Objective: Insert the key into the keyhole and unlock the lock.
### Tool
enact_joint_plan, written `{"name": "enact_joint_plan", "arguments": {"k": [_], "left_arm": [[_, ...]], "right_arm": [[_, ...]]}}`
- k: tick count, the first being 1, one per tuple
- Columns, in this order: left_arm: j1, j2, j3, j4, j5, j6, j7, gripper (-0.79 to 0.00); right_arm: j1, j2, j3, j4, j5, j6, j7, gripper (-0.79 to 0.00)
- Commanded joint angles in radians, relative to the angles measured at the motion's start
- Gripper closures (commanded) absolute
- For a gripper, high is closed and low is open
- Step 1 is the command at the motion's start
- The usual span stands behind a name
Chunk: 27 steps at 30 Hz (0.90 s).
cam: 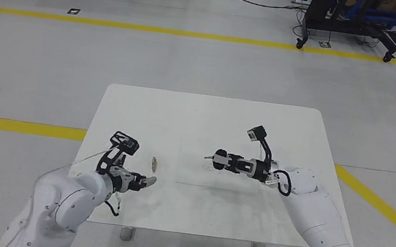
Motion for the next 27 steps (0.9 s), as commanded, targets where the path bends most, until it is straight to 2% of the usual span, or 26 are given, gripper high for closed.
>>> {"name": "enact_joint_plan", "arguments": {"k": [1, 4, 9, 12, 16, 17, 18, 21, 27], "left_arm": [[-0.033, -0.006, 0.063, 0.047, 0.051, 0.034, 0.014, -0.785], [-0.109, -0.024, 0.141, 0.143, 0.049, 0.138, 0.04, -0.779], [-0.24, -0.047, 0.24, 0.263, 0.085, 0.233, -0.008, -0.665], [-0.284, -0.057, 0.271, 0.307, 0.102, 0.27, -0.019, -0.545], [-0.331, -0.067, 0.304, 0.367, 0.124, 0.273, -0.022, -0.456], [-0.339, -0.069, 0.31, 0.379, 0.121, 0.273, -0.019, -0.379], [-0.346, -0.071, 0.314, 0.389, 0.116, 0.273, -0.019, -0.36], [-0.362, -0.077, 0.325, 0.409, 0.116, 0.276, -0.021, -0.345], [-0.375, -0.085, 0.342, 0.435, 0.133, 0.284, -0.011, -0.372]], "right_arm": [[0.0, 0.0, 0.0, 0.0, 0.0, 0.0, 0.0, 0.0], [0.0, 0.0, 0.0, 0.0, 0.0, 0.0, 0.0, 0.0], [0.0, 0.0, 0.0, 0.0, 0.0, 0.0, 0.0, 0.0], [0.0, 0.0, 0.0, 0.0, 0.0, 0.0, 0.0, 0.0], [0.0, 0.0, 0.0, 0.0, 0.0, 0.0, 0.0, 0.0], [0.0, 0.0, 0.0, 0.0, 0.0, 0.0, 0.0, 0.0], [0.0, 0.0, 0.0, 0.0, 0.0, 0.0, 0.0, 0.0], [0.0, 0.0, 0.0, 0.0, 0.0, 0.0, 0.0, 0.0], [0.0, 0.0, 0.0, 0.0, 0.0, 0.0, 0.0, 0.0]]}}
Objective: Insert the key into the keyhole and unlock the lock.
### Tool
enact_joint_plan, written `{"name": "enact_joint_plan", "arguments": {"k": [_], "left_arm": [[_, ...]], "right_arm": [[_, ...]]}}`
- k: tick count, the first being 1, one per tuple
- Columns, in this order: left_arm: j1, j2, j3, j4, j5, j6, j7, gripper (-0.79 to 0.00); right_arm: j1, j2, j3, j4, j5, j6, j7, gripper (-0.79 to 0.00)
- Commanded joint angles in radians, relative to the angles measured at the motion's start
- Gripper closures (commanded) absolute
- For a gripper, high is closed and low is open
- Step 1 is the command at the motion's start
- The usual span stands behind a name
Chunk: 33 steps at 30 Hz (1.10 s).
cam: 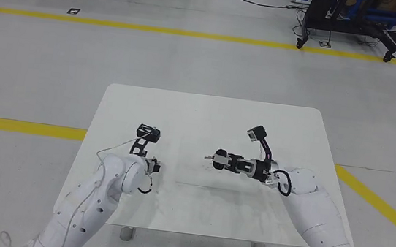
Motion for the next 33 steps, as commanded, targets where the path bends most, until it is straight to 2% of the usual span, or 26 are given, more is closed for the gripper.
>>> {"name": "enact_joint_plan", "arguments": {"k": [1, 2, 3, 4, 5, 12, 23, 33], "left_arm": [[-0.003, -0.002, 0.004, 0.011, 0.0, -0.001, 0.006, -0.366], [-0.006, -0.004, 0.006, 0.016, -0.001, 0.0, 0.008, -0.345], [-0.008, -0.005, 0.008, 0.02, -0.003, 0.0, 0.011, -0.286], [-0.011, -0.007, 0.011, 0.024, -0.003, 0.001, 0.013, -0.086], [-0.013, -0.009, 0.013, 0.028, -0.004, 0.002, 0.015, 0.0], [-0.018, -0.015, 0.03, 0.019, 0.043, 0.001, 0.033, 0.0], [0.005, -0.013, 0.024, -0.002, 0.08, -0.087, 0.019, 0.0], [-0.001, -0.02, 0.034, 0.011, 0.12, -0.083, -0.008, 0.0]], "right_arm": [[0.0, 0.0, 0.0, 0.0, 0.0, 0.0, 0.0, 0.0], [0.0, 0.0, 0.0, 0.0, 0.0, 0.0, 0.0, 0.0], [0.0, 0.0, 0.0, 0.0, 0.0, 0.0, 0.0, 0.0], [0.0, 0.0, 0.0, 0.0, 0.0, 0.0, 0.0, 0.0], [0.0, 0.0, 0.0, 0.0, 0.0, 0.0, 0.0, 0.0], [0.0, 0.0, 0.0, 0.0, 0.0, 0.0, 0.0, 0.0], [0.0, 0.0, 0.0, 0.0, 0.0, 0.0, 0.0, 0.0], [0.0, 0.0, 0.0, 0.0, 0.0, 0.0, 0.0, 0.0]]}}
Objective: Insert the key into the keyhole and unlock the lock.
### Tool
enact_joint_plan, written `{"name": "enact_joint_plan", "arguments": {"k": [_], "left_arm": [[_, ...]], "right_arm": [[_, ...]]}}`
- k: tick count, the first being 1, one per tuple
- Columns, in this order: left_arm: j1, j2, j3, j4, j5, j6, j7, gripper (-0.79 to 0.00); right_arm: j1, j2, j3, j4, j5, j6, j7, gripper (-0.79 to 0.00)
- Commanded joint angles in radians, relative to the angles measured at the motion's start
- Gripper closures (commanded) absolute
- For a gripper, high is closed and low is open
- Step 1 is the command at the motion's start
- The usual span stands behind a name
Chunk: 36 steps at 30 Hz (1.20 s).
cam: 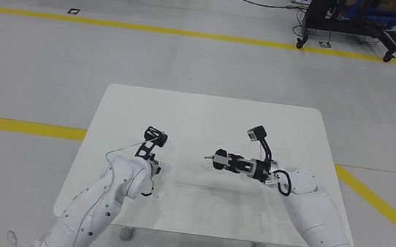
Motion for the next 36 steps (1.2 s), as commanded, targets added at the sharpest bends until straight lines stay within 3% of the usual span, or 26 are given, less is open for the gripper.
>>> {"name": "enact_joint_plan", "arguments": {"k": [1, 15, 18, 22, 26, 32, 34, 36], "left_arm": [[-0.003, -0.002, 0.001, 0.005, -0.001, 0.005, 0.0, 0.0], [-0.009, -0.014, -0.009, 0.02, -0.001, 0.018, -0.004, 0.0], [-0.007, -0.015, -0.012, 0.02, -0.001, 0.017, -0.004, -0.046], [-0.007, -0.017, -0.014, 0.019, 0.011, 0.019, -0.013, -0.182], [-0.006, -0.02, -0.019, 0.02, 0.016, 0.021, -0.019, -0.219], [-0.006, -0.023, -0.024, 0.023, 0.014, 0.022, -0.028, -0.099], [-0.008, -0.025, -0.024, 0.023, 0.017, 0.019, -0.035, 0.0], [-0.006, -0.026, -0.021, 0.015, 0.025, 0.013, -0.015, 0.0]], "right_arm": [[0.0, 0.0, 0.0, 0.0, 0.0, 0.0, 0.0, 0.0], [0.0, 0.0, 0.0, 0.0, 0.0, 0.0, 0.0, 0.0], [0.0, 0.0, 0.0, 0.0, 0.0, 0.0, 0.0, 0.0], [0.0, 0.0, 0.0, 0.0, 0.0, 0.0, 0.0, 0.0], [0.0, 0.0, 0.0, 0.0, 0.0, 0.0, 0.0, 0.0], [0.0, 0.0, 0.0, 0.0, 0.0, 0.0, 0.0, 0.0], [0.0, 0.0, 0.0, 0.0, 0.0, 0.0, 0.0, 0.0], [0.0, 0.0, 0.0, 0.0, 0.0, 0.0, 0.0, 0.0]]}}
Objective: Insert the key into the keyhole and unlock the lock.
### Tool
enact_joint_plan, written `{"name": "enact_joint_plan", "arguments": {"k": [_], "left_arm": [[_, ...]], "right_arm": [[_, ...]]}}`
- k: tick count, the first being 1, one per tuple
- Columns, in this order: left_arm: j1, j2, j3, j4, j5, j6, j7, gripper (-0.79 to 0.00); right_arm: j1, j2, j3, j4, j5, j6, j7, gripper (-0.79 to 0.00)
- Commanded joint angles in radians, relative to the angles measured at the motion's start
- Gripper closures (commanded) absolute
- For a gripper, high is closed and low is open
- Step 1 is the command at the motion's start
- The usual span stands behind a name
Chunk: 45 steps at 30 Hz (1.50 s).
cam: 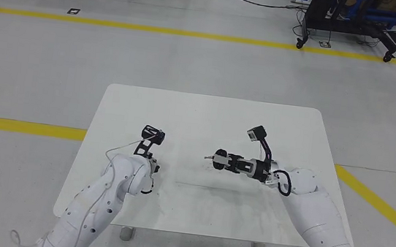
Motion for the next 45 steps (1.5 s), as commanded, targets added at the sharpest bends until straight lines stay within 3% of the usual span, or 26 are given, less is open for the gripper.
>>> {"name": "enact_joint_plan", "arguments": {"k": [1, 12, 17, 21, 28, 31, 37, 45], "left_arm": [[0.003, -0.001, 0.003, -0.004, 0.002, -0.012, 0.01, 0.0], [0.016, 0.002, 0.0, -0.019, 0.014, -0.146, 0.065, 0.0], [0.038, 0.003, -0.022, -0.048, 0.015, -0.133, 0.152, 0.0], [0.076, 0.003, -0.047, -0.091, 0.008, -0.121, 0.33, 0.0], [0.076, 0.003, -0.047, -0.091, 0.008, -0.121, 0.33, 0.0], [0.099, -0.006, -0.074, -0.073, -0.187, -0.126, 0.419, 0.0], [0.085, -0.025, -0.144, 0.029, -0.671, -0.262, 0.562, 0.0], [0.066, -0.027, -0.147, -0.002, -0.751, -0.279, 0.545, 0.0]], "right_arm": [[0.0, 0.0, 0.0, 0.0, 0.0, 0.0, 0.0, 0.0], [0.0, 0.0, 0.0, 0.0, 0.0, 0.0, 0.0, 0.0], [0.0, 0.0, 0.0, 0.0, 0.0, 0.0, 0.0, 0.0], [0.0, 0.0, 0.0, 0.0, 0.0, 0.0, 0.0, 0.0], [0.0, 0.0, 0.0, 0.0, 0.0, 0.0, 0.0, 0.0], [-0.014, -0.002, -0.003, -0.029, 0.04, -0.001, -0.016, 0.0], [-0.029, -0.011, -0.008, -0.024, 0.083, 0.004, -0.131, 0.0], [-0.009, -0.023, -0.037, -0.003, 0.077, -0.008, -0.196, 0.0]]}}
